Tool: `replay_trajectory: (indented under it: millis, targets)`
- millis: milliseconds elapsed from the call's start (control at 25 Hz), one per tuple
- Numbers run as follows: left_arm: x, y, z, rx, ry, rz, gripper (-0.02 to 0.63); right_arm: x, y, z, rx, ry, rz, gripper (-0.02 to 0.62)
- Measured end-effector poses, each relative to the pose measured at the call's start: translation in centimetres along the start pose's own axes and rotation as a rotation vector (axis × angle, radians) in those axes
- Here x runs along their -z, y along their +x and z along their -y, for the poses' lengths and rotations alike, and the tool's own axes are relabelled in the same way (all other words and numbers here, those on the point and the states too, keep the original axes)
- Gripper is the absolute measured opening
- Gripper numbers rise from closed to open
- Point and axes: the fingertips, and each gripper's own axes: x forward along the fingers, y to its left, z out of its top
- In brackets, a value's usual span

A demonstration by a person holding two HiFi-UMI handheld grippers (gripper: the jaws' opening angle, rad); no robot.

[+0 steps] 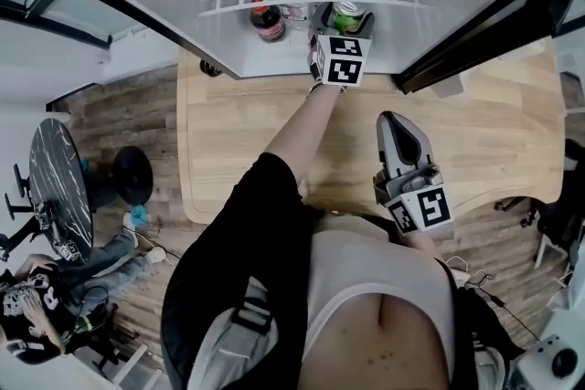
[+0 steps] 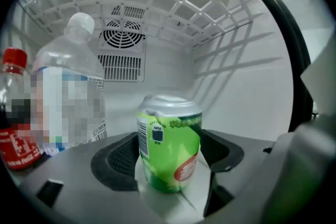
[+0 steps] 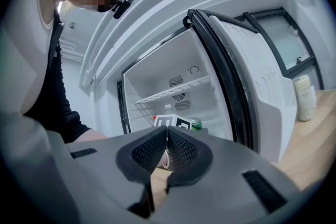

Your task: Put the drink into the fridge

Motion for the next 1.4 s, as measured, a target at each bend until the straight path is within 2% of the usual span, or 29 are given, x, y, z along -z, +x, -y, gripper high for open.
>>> replay_trajectory:
  millis: [360, 600, 760, 880, 1200, 1400]
  targets:
    - [-0.6, -2.2, -0.2, -0.018, -0.016, 0.039, 0.351, -0.1, 0.0, -0.5, 0.001, 0.001, 0.012, 0.028]
    - [-1.6, -4.5, -0.1, -0.029, 0.006, 0.075, 0.345, -0.4, 0.0, -0.9, 0.006, -0.001, 0.025, 0.028]
    - [-2.5, -6.5, -0.2, -0.032, -0.005, 0.111, 0.267, -0.6, 0.1, -1.4, 0.007, -0.001, 0.033, 0.028]
    - [-3.1, -8.0, -0.2, -0.023, -0.021, 0.151, 0.244, -0.7, 0.3, -1.8, 0.004, -0.004, 0.042, 0.028]
    - [-4.9, -12.8, -1.6, -0.029, -0.046, 0.212, 0.085, -1.2, 0.8, -3.1, -0.005, -0.011, 0.058, 0.028]
    - [-5.7, -15.5, -2.5, -0.048, -0.052, 0.237, 0.059, -1.4, 1.1, -4.3, -0.019, -0.020, 0.068, 0.028]
